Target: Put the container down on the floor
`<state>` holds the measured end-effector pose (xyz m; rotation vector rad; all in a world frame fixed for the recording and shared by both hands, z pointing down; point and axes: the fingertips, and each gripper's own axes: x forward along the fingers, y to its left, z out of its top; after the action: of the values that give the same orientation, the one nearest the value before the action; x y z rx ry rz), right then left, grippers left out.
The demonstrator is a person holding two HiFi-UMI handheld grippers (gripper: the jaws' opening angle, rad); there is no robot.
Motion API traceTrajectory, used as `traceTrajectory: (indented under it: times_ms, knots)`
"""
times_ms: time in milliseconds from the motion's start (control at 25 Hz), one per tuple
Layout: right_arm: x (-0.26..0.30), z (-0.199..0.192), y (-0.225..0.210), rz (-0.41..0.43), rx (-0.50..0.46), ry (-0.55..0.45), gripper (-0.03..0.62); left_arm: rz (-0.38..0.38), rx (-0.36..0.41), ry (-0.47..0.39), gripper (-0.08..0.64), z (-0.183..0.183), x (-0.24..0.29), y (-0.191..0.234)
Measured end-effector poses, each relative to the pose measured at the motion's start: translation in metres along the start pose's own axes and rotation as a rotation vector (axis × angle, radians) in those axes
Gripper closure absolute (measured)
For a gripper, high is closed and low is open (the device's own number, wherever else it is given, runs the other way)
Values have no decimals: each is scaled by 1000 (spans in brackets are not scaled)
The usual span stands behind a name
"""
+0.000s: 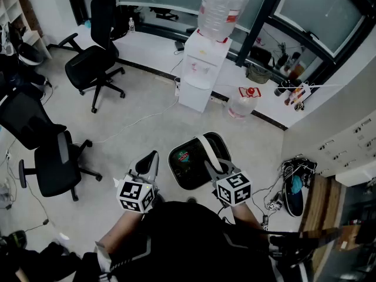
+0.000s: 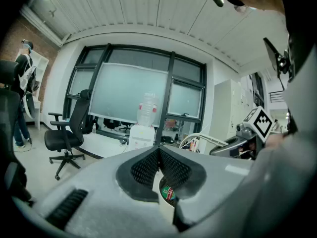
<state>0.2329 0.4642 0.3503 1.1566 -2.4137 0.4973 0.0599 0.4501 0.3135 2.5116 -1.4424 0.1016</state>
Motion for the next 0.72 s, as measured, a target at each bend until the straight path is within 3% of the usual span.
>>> traceTrajectory:
  times_ms: [720]
  knots:
    - [-5, 7, -4, 5, -8, -14, 584, 24, -3, -2, 554, 0, -5, 4]
